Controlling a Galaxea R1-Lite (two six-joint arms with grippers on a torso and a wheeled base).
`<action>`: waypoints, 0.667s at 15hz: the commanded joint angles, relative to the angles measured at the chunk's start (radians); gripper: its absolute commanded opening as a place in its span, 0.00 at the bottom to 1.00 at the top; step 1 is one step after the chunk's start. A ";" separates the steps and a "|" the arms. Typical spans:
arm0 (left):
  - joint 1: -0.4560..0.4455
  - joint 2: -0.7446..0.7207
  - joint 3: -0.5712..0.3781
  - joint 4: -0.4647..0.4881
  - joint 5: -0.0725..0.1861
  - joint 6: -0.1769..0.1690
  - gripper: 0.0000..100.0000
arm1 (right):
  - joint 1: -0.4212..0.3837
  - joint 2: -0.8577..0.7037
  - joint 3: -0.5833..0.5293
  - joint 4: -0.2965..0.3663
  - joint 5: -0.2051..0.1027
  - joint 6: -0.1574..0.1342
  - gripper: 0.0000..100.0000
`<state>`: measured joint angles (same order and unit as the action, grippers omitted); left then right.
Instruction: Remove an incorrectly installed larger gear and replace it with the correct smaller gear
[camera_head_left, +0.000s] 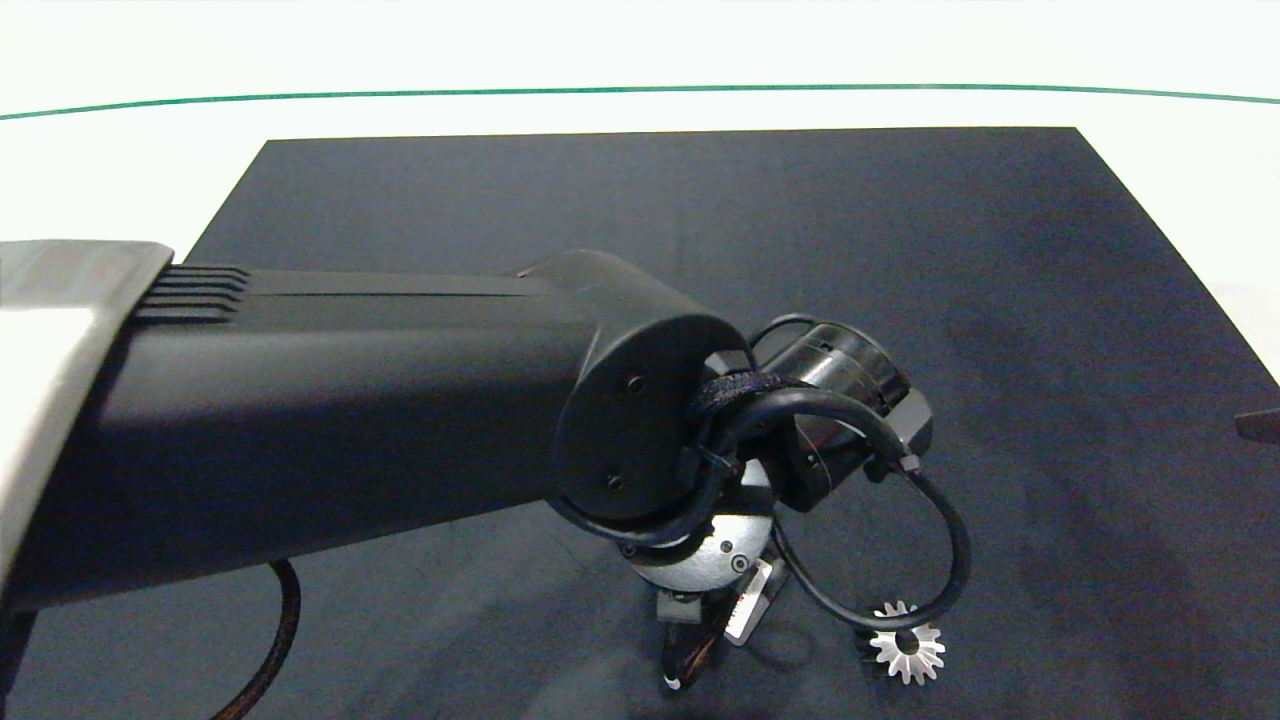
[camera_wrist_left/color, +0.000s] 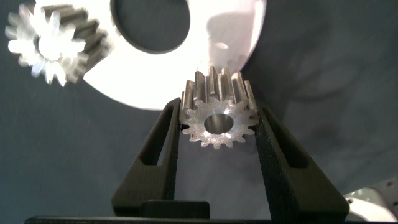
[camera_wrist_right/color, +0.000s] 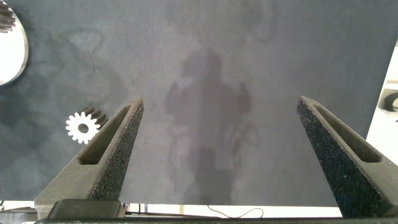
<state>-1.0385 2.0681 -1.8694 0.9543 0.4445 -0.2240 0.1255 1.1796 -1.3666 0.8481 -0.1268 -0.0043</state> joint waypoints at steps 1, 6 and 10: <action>0.002 -0.002 -0.005 0.006 0.003 -0.006 0.10 | 0.000 0.000 0.000 0.005 -0.002 0.000 1.00; 0.002 0.007 -0.021 0.004 0.003 -0.003 0.10 | 0.000 0.000 0.000 0.005 -0.001 0.000 1.00; -0.002 0.024 -0.048 0.004 0.003 0.000 0.10 | 0.002 0.000 0.000 0.005 -0.001 -0.002 1.00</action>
<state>-1.0389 2.0826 -1.9109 0.9530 0.4440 -0.2232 0.1268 1.1796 -1.3666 0.8481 -0.1268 -0.0053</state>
